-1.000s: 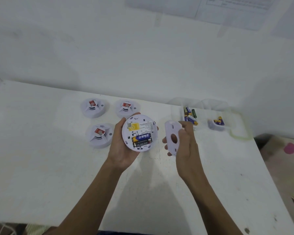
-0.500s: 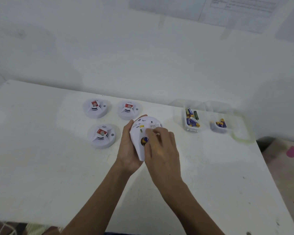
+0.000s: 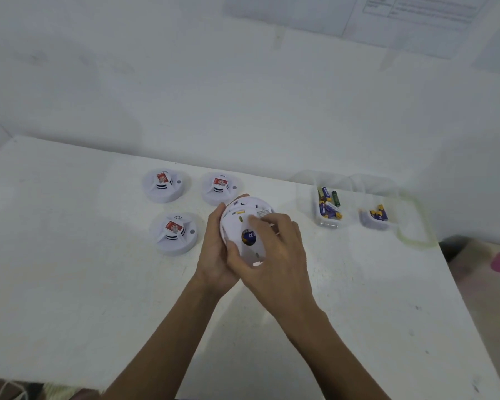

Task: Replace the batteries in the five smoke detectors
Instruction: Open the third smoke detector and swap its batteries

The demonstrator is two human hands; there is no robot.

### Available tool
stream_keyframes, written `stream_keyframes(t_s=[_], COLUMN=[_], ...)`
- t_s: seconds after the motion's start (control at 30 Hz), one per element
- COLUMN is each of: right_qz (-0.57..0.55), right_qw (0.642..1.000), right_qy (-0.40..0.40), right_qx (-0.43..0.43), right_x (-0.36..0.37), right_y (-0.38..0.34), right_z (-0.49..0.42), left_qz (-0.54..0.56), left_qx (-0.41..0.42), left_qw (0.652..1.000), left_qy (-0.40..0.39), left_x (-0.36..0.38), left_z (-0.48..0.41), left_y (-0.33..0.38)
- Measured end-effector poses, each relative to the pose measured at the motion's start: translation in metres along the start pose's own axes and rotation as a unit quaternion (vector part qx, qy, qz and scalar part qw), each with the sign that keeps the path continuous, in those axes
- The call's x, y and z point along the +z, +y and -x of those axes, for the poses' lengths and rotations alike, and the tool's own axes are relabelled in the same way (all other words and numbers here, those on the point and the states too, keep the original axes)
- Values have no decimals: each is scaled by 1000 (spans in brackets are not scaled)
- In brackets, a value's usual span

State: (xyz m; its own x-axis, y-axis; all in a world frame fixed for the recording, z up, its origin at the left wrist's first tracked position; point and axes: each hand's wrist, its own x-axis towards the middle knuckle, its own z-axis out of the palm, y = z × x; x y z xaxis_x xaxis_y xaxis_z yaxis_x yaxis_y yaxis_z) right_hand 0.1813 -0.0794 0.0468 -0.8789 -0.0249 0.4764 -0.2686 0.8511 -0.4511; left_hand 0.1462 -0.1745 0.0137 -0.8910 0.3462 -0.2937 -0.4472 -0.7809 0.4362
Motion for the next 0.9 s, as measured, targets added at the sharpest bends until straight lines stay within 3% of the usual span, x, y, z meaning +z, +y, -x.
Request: stream_keyframes(t_s=[0.17,0.5,0.73,0.9], right_qz=[1,-20,-46,-44], right_qw=[1000,1000,997,998], right_qy=[24,8,-50,-41], right_qx=[-5,-12,26,30], right_x=[-2,0,-5,-4], right_y=[4,9,11,6], right_z=[-7,-9,-11,-11], left_qz=[-14,-7,1,-10], left_qx=[30,11,-3,9], left_qw=[999,1000,1000,999], left_qy=[6,-23,-17,-29], left_x=[0,4,-1,-1], left_z=[-2,1,-2,-1], left_y=[-1,4,4,3])
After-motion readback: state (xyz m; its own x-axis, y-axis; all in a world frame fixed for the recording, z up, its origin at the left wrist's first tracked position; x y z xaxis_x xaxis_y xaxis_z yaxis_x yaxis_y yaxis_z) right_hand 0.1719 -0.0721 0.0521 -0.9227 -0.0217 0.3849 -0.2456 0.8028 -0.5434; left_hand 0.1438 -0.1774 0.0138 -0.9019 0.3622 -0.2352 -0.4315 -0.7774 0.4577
